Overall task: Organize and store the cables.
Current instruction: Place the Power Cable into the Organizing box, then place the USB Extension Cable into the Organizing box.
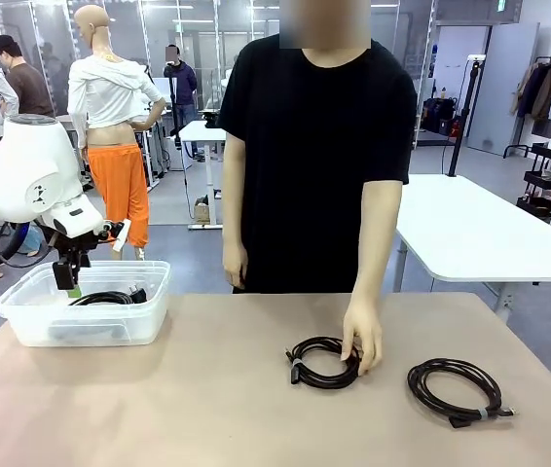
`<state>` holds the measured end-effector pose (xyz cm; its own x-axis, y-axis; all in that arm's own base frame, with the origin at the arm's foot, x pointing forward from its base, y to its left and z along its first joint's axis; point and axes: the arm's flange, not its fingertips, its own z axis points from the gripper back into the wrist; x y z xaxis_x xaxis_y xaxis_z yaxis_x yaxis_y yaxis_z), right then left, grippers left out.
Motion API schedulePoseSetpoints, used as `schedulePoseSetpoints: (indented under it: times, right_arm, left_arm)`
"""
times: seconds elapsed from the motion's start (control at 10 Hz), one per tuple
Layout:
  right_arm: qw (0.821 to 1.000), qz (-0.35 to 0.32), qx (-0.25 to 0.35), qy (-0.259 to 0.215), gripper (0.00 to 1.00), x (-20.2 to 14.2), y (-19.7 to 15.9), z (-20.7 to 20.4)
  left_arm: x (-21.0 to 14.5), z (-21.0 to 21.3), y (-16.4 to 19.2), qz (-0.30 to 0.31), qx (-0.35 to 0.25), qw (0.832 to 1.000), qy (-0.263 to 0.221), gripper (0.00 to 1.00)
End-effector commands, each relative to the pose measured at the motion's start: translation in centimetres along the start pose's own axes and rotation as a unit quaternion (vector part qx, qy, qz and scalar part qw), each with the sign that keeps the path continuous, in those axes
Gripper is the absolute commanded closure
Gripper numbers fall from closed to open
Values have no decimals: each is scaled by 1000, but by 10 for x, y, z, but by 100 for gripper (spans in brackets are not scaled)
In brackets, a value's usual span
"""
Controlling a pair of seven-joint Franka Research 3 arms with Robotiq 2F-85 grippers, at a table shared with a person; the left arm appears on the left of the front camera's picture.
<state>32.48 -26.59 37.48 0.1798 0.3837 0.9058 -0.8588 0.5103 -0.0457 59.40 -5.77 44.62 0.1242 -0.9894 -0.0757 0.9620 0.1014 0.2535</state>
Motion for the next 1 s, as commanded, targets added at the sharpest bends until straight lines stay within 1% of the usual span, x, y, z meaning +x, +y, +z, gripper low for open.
schedulePoseSetpoints:
  times: [0.0,0.6,0.7,0.8,0.9]
  right_arm:
    - [1000,-14,-8,1,0,4,2,-1]
    - [1000,-14,-8,1,0,4,2,-1]
    - [1000,-14,-8,1,0,4,2,-1]
    - [1000,-14,-8,1,0,4,2,-1]
    - [1000,-14,-8,1,0,4,2,-1]
  left_arm:
    - [2,-2,6,0,2,1000,-1,0]
    - [2,-2,6,0,2,1000,-1,0]
    - [2,-2,1,-1,0,1000,0,0]
    - [-3,19,1,20,10,998,-56,0]
    - [-19,35,-7,49,9,994,-92,0]
